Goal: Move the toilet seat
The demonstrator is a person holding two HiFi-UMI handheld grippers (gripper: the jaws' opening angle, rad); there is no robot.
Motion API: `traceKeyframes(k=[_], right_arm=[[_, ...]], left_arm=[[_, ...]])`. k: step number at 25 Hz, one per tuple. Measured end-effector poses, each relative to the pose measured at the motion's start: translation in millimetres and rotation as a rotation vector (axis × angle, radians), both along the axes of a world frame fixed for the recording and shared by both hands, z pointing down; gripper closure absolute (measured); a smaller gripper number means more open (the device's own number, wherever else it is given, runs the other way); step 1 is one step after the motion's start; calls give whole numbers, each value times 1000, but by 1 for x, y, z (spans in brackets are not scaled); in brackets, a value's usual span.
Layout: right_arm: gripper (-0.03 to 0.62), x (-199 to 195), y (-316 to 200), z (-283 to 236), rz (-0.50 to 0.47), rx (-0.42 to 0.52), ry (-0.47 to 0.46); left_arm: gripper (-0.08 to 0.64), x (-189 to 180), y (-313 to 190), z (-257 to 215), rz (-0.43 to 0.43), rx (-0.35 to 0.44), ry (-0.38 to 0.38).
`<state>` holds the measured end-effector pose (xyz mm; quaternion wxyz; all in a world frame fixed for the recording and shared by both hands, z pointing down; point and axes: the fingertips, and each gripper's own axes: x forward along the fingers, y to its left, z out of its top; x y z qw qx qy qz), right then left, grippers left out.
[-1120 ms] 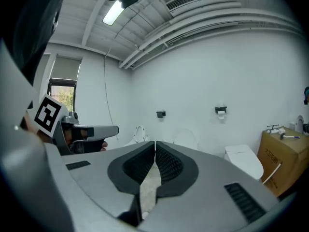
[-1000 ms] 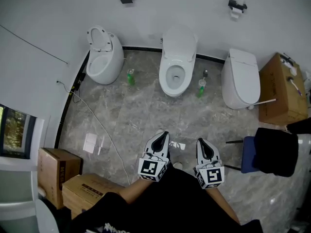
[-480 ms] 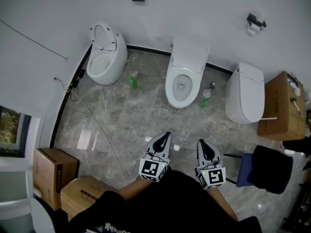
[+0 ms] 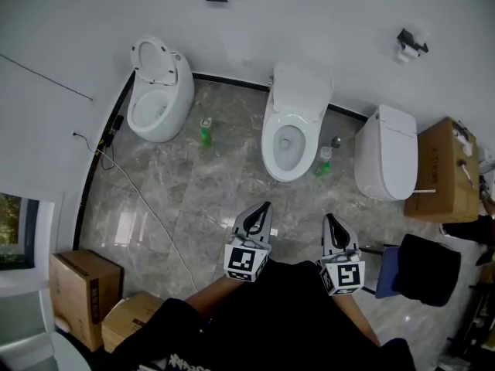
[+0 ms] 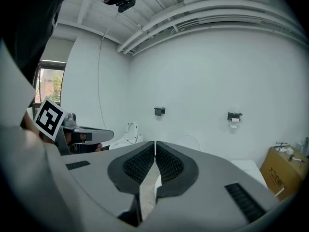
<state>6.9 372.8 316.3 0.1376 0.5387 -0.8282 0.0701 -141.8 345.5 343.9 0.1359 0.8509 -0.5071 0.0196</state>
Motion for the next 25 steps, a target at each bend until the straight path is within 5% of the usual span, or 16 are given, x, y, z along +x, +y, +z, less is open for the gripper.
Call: traceKeyframes(k=[12,19,25], right_arm=[[560,19,-64,39,73,-93,-47],[560,43,-135,62,59,-131,-125],[560,83,-217,125,46,-213,-94]], left_arm=[[545,-11,-67,29,31,-63,-17],[545,-22,-128,48,-126,-89,12],[545,8,-195,96,-132,-178,-40]])
